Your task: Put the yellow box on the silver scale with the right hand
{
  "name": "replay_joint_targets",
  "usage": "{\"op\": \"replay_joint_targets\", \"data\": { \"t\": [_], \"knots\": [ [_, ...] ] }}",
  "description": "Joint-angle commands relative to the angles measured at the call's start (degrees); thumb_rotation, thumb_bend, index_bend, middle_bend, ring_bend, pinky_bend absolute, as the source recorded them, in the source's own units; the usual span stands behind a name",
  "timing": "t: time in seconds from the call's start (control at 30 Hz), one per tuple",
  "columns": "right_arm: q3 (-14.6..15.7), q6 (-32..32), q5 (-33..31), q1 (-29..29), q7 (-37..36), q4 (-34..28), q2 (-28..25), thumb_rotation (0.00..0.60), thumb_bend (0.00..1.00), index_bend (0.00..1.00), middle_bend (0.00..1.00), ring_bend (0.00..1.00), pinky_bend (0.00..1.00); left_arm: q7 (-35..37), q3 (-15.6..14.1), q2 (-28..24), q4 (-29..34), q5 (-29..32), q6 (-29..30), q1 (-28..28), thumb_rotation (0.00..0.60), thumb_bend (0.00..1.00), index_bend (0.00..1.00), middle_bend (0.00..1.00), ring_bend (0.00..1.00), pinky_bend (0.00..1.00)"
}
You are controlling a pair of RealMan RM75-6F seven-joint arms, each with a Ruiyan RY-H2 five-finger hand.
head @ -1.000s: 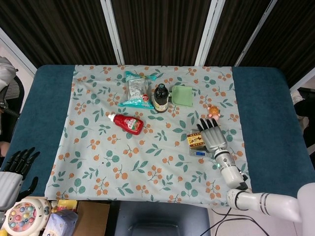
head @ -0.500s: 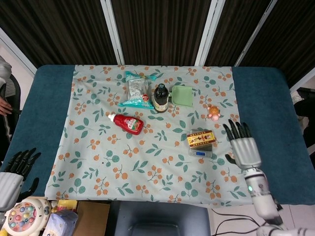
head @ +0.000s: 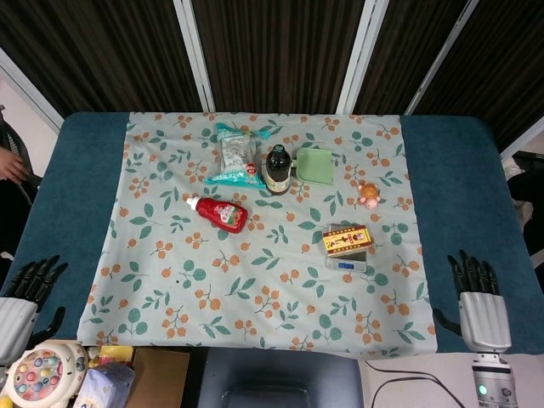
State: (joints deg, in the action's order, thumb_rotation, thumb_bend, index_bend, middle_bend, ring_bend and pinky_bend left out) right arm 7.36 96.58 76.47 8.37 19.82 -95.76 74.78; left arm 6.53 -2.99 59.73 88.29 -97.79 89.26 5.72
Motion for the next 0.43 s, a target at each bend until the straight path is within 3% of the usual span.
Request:
{"op": "replay_joint_targets", "data": {
  "t": [0.03,0.43],
  "knots": [
    [-0.5,-1.89,1.19,0.66,-0.36,0.33,-0.89,0.6,0.3,0.02,0.0,0.0,0.0,-0.3,0.02,-0.06,0.01,0.0,0.23,-0.14,0.6,0.49,0.0,0.0,0.0,0.09],
    [-2.52,-4.93,3.16,-0.76,-0.05,1.03,-1.49,0.6,0.3,0.03,0.0,0.0,0.0,-1.62,0.15,0.48,-0.12,0.05,0.22,-0.21,0.6,0.49,0.0,0.0,0.0,0.09]
  ]
}}
